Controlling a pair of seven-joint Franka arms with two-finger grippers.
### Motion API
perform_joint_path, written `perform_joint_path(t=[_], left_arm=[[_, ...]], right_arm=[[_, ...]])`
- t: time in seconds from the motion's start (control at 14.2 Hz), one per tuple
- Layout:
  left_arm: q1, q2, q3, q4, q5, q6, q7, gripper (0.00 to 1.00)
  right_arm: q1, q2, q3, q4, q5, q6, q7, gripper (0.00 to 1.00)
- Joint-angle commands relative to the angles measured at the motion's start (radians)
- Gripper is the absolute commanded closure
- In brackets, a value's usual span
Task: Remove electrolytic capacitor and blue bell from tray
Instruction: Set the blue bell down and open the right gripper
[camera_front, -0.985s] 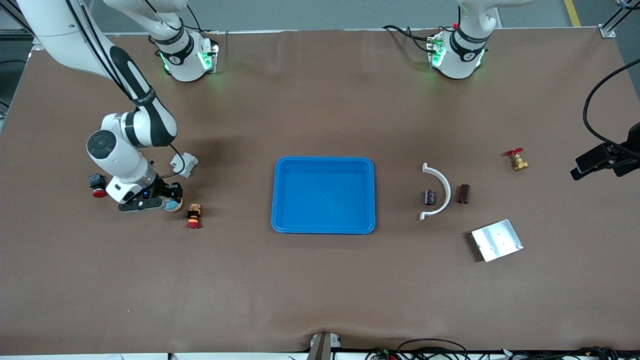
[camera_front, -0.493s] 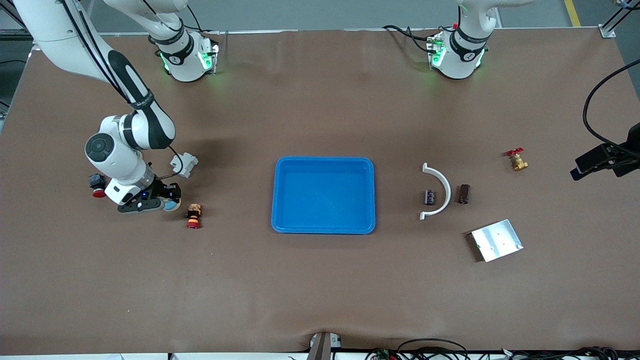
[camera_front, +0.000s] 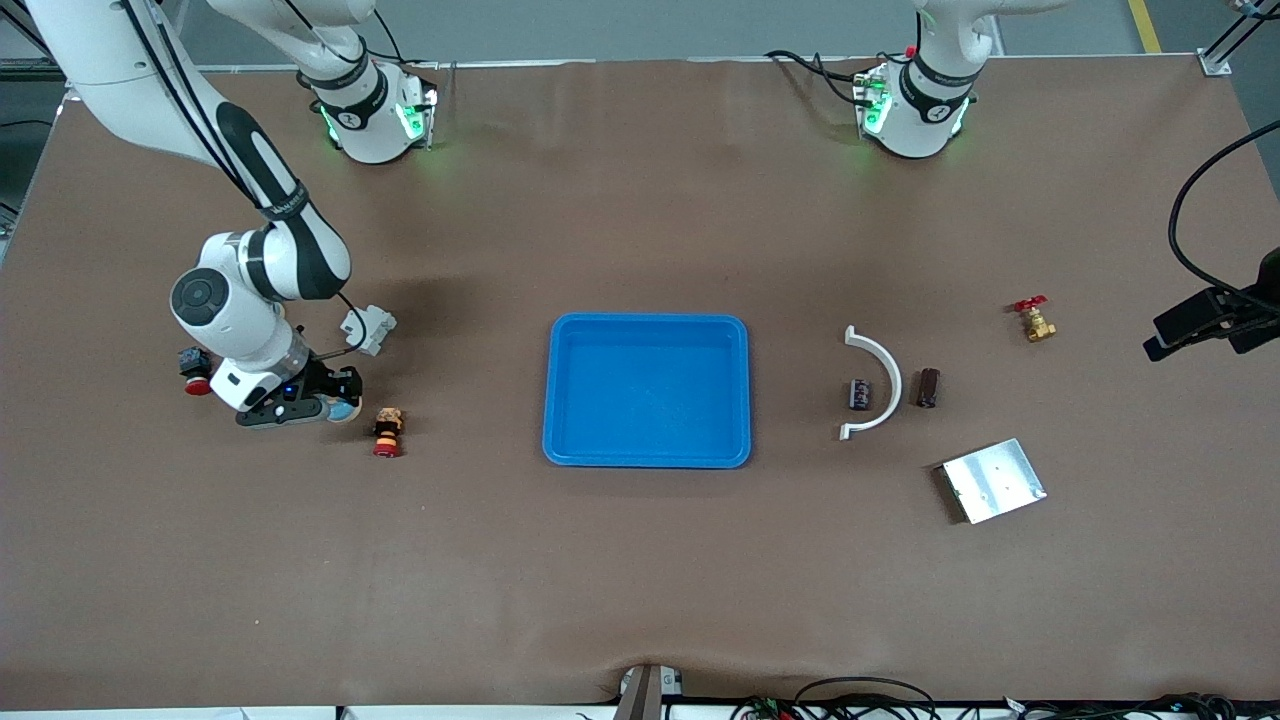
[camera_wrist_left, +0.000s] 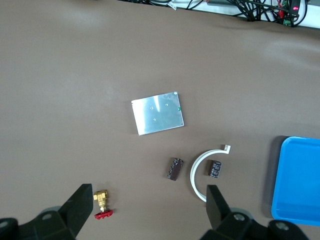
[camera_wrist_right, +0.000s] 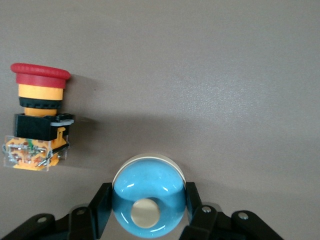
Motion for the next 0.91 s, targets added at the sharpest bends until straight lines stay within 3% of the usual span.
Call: perform_joint_path(t=[0.0, 0.07, 0.21, 0.63, 0.84], left_arm=[[0.006, 0.006, -0.006, 0.014, 0.018, -0.013, 0.001, 0.0], [0.006, 0.006, -0.006, 0.014, 0.018, -0.013, 0.001, 0.0], [0.006, 0.006, -0.006, 0.014, 0.018, -0.013, 0.001, 0.0], [0.008, 0.007, -0.006, 0.014, 0.018, -0.013, 0.001, 0.0], [0.008, 0.007, -0.005, 0.014, 0.018, -0.012, 0.001, 0.0]], right_arm=[[-0.019, 0.028, 0.014, 0.023, 0.013, -0.005, -0.012, 0.59], [-0.021, 0.028, 0.014, 0.023, 0.013, -0.005, -0.012, 0.46], [-0.028, 0.028, 0.016, 0.023, 0.015, -0.005, -0.012, 0.01], [-0.028, 0.012, 0.017, 0.025, 0.015, -0.01, -0.014, 0.0], [-0.025, -0.012, 0.02, 0.06, 0.015, -0.103, -0.012, 0.0]])
